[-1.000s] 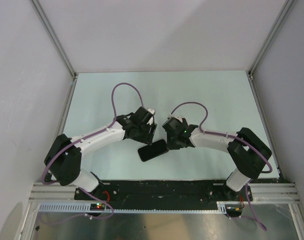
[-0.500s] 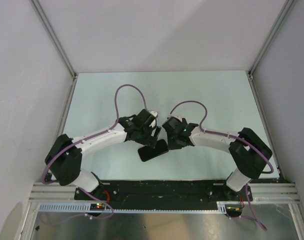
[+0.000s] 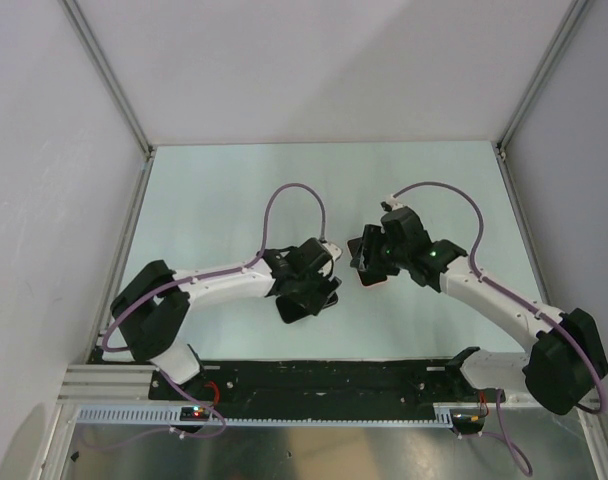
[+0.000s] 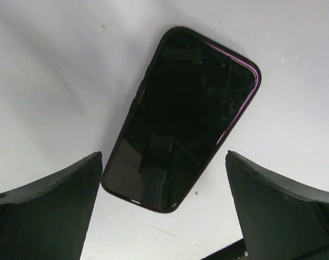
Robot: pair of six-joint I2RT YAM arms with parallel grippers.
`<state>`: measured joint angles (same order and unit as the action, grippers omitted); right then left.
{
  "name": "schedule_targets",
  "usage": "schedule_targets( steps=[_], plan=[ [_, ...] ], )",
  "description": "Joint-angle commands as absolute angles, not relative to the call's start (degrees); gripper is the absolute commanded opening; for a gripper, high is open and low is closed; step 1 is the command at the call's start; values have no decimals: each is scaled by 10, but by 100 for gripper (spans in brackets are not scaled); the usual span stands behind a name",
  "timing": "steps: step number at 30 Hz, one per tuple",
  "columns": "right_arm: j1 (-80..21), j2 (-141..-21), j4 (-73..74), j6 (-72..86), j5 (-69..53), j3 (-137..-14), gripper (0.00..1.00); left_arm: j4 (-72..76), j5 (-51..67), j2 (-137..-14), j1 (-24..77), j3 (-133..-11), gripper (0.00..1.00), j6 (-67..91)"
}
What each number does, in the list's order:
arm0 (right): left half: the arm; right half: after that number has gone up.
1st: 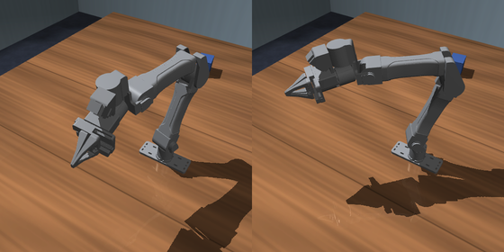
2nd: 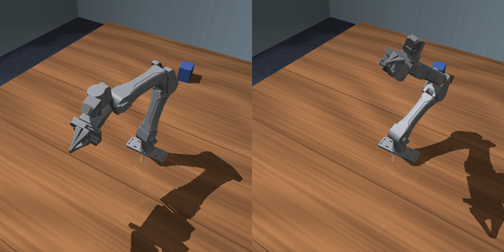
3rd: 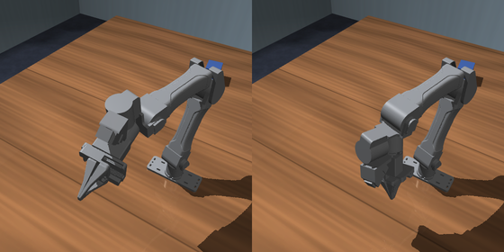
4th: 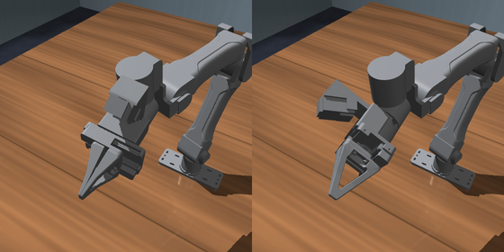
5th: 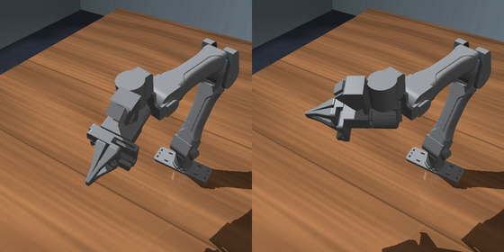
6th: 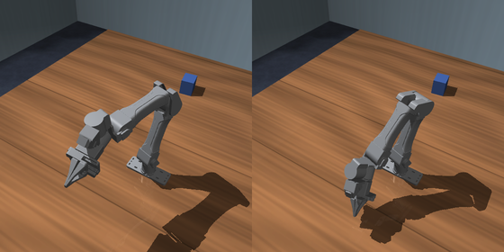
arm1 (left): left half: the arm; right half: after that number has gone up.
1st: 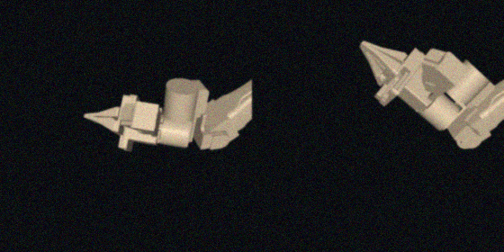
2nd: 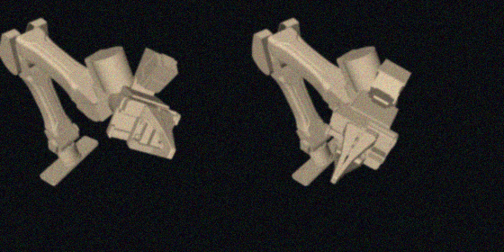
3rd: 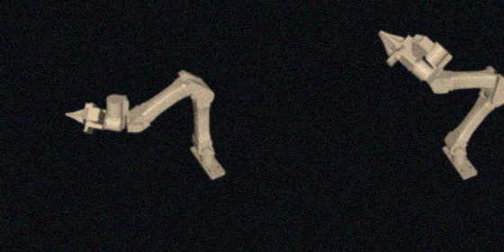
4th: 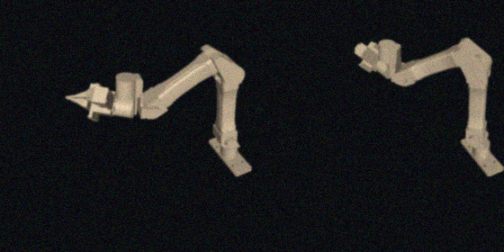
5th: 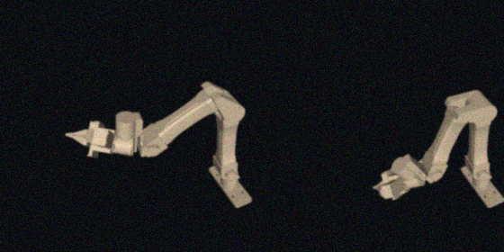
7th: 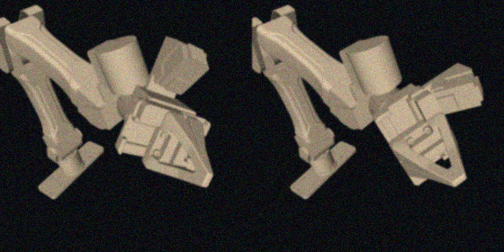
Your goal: Put the phone into the phone case
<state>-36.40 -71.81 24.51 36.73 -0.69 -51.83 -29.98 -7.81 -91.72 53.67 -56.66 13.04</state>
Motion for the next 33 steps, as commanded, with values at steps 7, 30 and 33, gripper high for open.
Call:
schedule_targets(
  steps=[7, 30, 33],
  plan=[
    [-333, -675, 230, 346, -61, -477, 56, -248, -56, -936, 546, -576, 100, 25],
    [-289, -694, 182, 358, -139, -441, 56, -174, -34, -956, 548, -515, 39, 27],
    [-275, -705, 151, 370, -187, -428, 57, -154, -33, -929, 547, -497, 7, 34]
  ],
)
